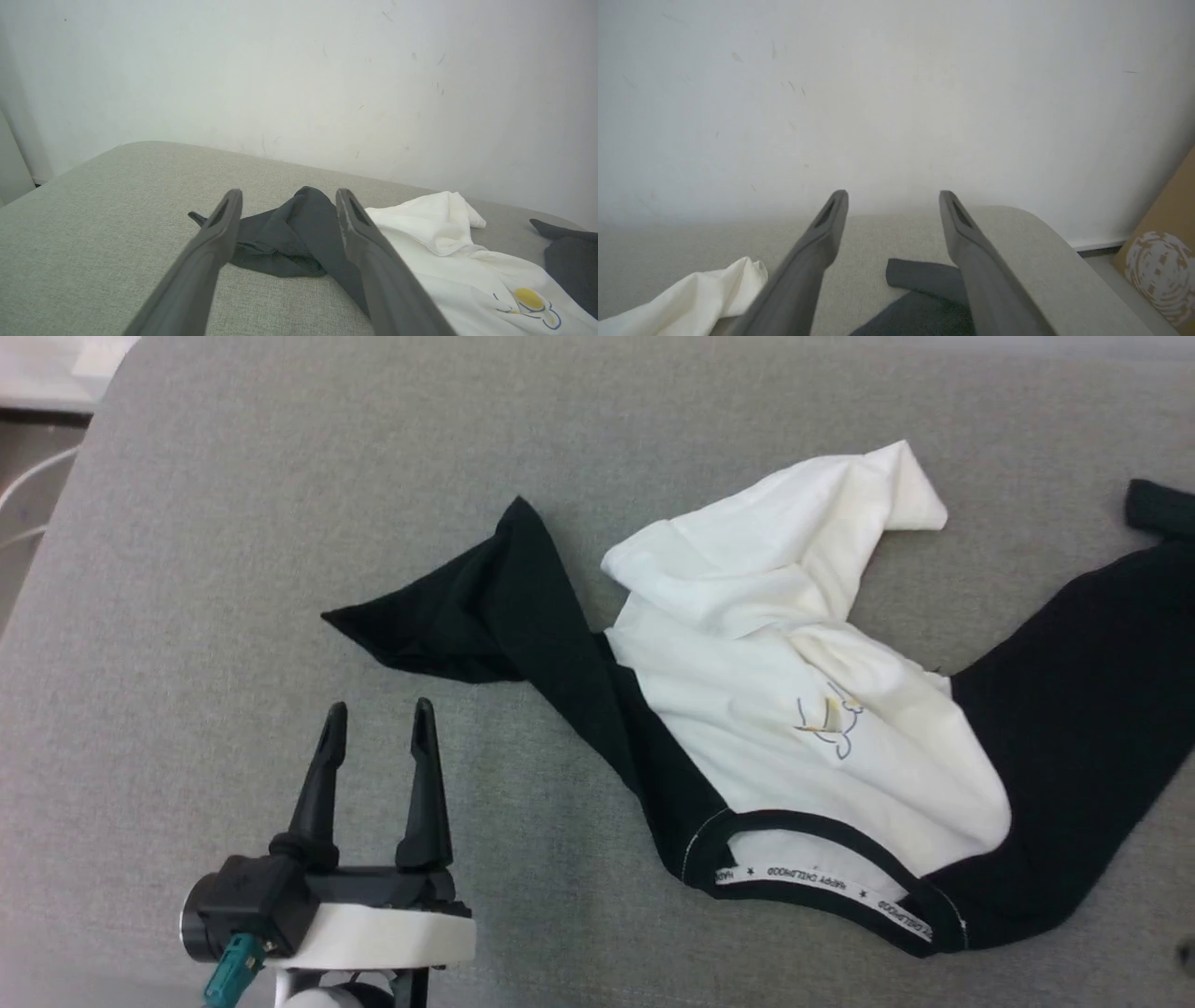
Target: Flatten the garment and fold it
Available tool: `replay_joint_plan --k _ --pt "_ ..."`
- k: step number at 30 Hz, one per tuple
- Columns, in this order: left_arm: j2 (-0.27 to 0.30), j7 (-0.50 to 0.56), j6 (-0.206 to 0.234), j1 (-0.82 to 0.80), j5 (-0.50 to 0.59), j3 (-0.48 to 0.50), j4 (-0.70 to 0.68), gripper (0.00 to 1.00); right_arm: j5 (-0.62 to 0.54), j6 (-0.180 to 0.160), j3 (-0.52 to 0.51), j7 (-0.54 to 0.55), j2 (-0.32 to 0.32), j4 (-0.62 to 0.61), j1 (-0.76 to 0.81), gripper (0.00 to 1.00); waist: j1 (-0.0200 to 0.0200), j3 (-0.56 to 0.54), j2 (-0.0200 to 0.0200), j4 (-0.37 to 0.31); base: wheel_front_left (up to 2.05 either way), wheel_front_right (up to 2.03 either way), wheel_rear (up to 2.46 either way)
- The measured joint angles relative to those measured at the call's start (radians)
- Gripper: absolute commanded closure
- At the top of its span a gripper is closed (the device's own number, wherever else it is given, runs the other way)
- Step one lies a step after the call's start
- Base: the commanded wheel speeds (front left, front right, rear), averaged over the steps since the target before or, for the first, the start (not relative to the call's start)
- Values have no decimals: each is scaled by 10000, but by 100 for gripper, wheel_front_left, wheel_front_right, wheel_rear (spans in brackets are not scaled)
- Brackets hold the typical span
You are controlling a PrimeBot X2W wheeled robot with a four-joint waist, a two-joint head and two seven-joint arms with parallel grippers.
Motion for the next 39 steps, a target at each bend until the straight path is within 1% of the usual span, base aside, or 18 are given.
replay_joint_plan --k 3,5,7,10,12,14,19,22,24,26,28,31,33,37,39 --pt "2 0 -8 129 50 113 -46 0 111 -2 100 -589 729 -1158 1639 0 0 -235 0 -184 0 0 0" --pt "2 0 -12 272 54 138 -27 0 117 -2 217 -1028 970 -1657 2643 0 0 -385 0 -303 0 0 0" --pt "2 0 -12 421 79 171 2 0 138 -2 433 -1517 1057 -2004 3553 0 0 -540 0 -414 0 0 0" --pt "2 0 -8 697 84 236 25 0 1139 -2 750 -2299 1062 -1937 4757 0 0 -806 0 -553 0 0 0" --pt "0 0 -6 928 127 272 65 0 1595 -2 974 -2953 1060 -1712 5460 0 -1 -990 0 -640 0 0 0" --pt "0 -2 2 1138 127 301 92 0 1950 -2 1172 -3331 1064 -1331 5994 0 0 -1177 0 -726 0 0 0" --pt "2 0 2 1546 272 345 232 0 2527 -2 1708 -3588 1081 -477 6522 0 0 -1624 0 -943 0 0 0" --pt "2 0 -21 1573 428 240 422 0 2535 -2 1716 -3616 1089 -564 6526 0 0 -1827 0 -1052 0 0 0" --pt "31 36 -192 1483 470 31 836 0 2535 -2 1563 -3616 1089 -616 6524 0 1 -1924 0 -1089 0 0 0" --pt "153 477 -351 1048 654 -236 1103 0 2533 -2 1427 -3616 1076 -616 6526 0 0 -1963 0 -1058 0 0 0" --pt "255 1047 -522 262 765 -418 1216 0 2527 -2 1394 -3618 1072 -585 6526 0 2 -1950 0 -990 0 0 0" --pt "483 2305 -729 -1058 1164 -782 1519 0 2535 -2 1467 -3620 1074 -481 6525 0 3 -1879 0 -869 0 0 0" --pt "468 3143 -851 -1792 1223 -1003 1712 0 2566 -2 1519 -3620 1080 -416 6523 0 3 -1798 0 -808 0 0 0" --pt "295 4575 -882 -3056 1306 -1453 2422 0 2596 -2 1638 -3620 1078 -247 6507 0 3 -1623 0 -705 0 0 0" --pt "211 5200 -784 -3525 1338 -1597 2976 0 2596 -2 1703 -3620 1081 -196 6471 0 3 -1526 0 -680 0 0 0"
